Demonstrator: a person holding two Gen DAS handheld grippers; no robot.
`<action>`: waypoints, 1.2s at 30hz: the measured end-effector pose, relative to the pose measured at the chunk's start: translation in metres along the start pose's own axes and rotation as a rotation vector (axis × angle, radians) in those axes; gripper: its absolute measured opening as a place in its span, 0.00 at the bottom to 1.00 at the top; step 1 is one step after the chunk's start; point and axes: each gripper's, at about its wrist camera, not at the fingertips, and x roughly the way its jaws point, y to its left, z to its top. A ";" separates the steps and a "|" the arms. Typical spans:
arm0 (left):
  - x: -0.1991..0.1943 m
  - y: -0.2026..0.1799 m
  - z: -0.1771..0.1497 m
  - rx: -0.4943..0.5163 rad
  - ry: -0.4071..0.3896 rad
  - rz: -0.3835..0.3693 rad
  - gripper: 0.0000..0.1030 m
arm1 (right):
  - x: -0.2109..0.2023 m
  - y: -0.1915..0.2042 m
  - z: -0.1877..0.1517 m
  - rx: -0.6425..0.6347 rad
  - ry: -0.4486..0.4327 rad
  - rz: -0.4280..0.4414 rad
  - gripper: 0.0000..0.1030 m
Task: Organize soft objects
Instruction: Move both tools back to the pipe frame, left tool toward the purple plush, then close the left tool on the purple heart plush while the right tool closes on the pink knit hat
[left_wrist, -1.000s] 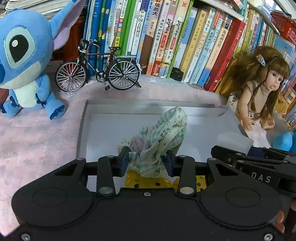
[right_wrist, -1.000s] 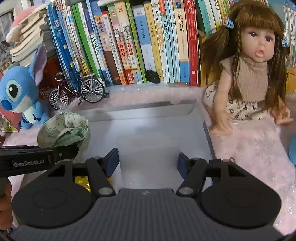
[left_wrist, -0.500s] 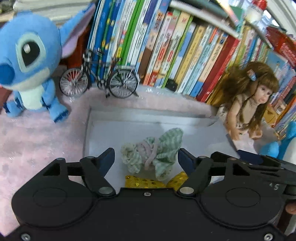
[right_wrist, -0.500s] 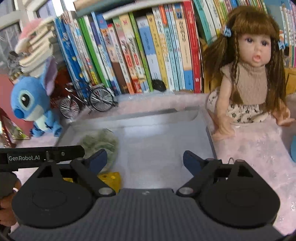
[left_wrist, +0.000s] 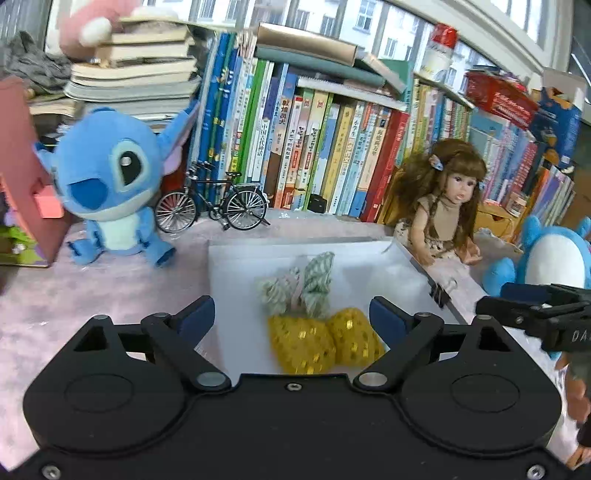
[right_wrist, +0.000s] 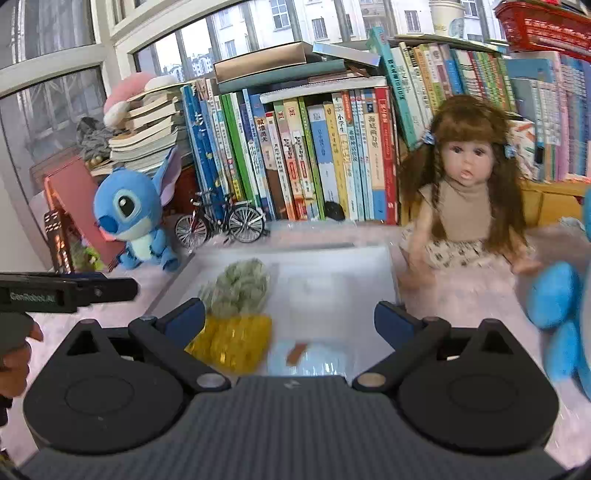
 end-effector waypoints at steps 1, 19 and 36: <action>-0.008 0.001 -0.006 0.004 -0.003 0.002 0.88 | -0.009 -0.001 -0.006 -0.001 0.001 -0.003 1.00; -0.067 0.026 -0.101 -0.016 0.064 0.046 0.89 | -0.062 -0.010 -0.096 -0.008 0.185 -0.008 1.00; -0.036 0.016 -0.119 0.022 0.154 0.111 0.89 | -0.036 0.000 -0.115 -0.036 0.245 -0.051 1.00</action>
